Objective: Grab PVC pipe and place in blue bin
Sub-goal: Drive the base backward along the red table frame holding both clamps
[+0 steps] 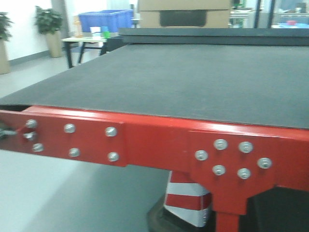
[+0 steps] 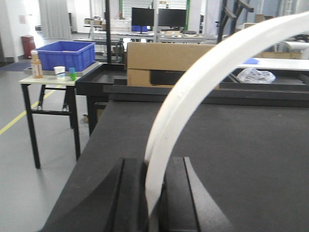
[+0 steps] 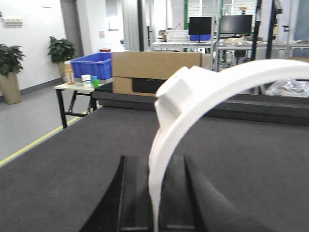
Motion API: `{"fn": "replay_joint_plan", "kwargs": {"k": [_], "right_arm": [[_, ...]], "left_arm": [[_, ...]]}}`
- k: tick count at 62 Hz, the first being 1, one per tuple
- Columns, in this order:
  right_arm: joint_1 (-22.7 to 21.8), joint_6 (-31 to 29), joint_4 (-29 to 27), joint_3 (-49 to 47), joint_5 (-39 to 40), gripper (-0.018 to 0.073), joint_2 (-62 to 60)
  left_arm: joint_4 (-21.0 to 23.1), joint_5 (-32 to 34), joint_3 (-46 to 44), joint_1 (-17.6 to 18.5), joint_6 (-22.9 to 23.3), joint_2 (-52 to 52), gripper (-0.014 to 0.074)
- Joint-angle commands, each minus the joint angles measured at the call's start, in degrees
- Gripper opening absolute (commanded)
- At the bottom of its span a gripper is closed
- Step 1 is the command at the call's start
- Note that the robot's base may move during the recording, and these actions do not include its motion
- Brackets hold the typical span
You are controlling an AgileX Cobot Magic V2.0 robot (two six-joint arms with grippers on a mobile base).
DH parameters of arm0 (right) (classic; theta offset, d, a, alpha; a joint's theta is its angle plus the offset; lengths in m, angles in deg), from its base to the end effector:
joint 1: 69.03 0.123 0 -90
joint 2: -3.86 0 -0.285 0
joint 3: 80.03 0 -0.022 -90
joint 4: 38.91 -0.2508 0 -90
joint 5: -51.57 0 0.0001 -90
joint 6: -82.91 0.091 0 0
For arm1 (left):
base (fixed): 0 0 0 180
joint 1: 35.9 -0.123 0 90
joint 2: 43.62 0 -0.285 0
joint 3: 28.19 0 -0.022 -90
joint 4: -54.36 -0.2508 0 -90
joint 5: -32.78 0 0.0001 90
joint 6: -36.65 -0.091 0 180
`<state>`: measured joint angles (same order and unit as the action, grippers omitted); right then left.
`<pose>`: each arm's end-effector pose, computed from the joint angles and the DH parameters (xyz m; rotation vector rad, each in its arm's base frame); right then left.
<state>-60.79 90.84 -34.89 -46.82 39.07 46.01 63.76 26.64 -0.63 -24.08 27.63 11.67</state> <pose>0.1157 0.0154 0.4023 -0.0446 1.5344 0.1585 0.1708 -0.0374 0.4120 0.1694 1.5453 -0.1811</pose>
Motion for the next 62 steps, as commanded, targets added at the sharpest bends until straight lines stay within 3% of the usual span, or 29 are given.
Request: {"fn": "replay_joint_plan", "kwargs": {"k": [1,62], "right_arm": [[-0.33,-0.6,0.34,0.1,1.42,-0.016,-0.22],[-0.33,-0.6,0.34,0.1,1.42,-0.016,-0.22]], "left_arm": [[0.3,1.65,-0.16,0.26,-0.02,-0.3,-0.0111],[0.3,1.65,-0.16,0.26,-0.02,-0.3,-0.0111]]}}
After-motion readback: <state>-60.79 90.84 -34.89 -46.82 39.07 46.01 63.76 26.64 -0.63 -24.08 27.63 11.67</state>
